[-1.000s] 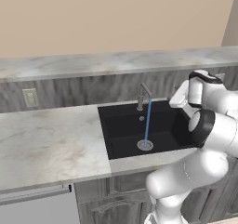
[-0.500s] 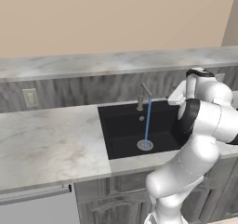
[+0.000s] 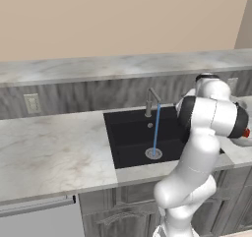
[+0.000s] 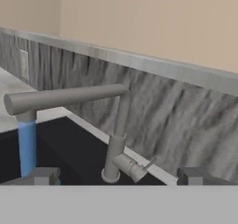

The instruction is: Pick the bell peppers from the sink and place them in one bowl. Place the lime in the other bowl. Then turn off the sink faucet.

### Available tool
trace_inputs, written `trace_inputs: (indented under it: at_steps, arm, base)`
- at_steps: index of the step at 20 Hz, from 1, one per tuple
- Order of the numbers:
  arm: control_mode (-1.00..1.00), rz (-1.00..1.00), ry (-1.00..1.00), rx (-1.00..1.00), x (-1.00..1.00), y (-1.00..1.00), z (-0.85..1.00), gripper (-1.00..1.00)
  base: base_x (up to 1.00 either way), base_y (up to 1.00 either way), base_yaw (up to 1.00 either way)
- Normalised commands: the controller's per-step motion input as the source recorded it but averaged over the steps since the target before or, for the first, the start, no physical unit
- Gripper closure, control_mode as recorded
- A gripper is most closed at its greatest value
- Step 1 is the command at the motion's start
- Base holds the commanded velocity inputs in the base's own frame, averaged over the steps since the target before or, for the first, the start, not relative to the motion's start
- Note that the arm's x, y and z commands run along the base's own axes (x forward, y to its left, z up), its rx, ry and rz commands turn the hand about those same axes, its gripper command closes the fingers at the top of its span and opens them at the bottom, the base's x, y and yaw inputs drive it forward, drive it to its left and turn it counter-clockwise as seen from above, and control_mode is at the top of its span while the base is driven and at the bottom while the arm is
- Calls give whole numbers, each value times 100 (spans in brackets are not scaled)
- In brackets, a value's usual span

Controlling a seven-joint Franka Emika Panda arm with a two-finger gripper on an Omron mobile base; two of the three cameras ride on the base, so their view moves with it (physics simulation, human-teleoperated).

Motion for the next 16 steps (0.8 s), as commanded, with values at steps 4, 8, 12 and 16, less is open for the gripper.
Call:
trace_inputs:
  at_steps: [4, 8, 12, 16]
  arm:
    - [-100, 0, 4, 6, 31, -12, -21, -100]
    - [-100, 0, 3, 6, 36, -3, -15, -100]
    - [-100, 0, 5, 4, 41, 0, -16, -100]
    - [-100, 0, 3, 3, 38, 0, -22, -100]
  base:
    - [0, 0, 0]
    - [0, 0, 0]
    - [0, 0, 0]
    - [0, 0, 0]
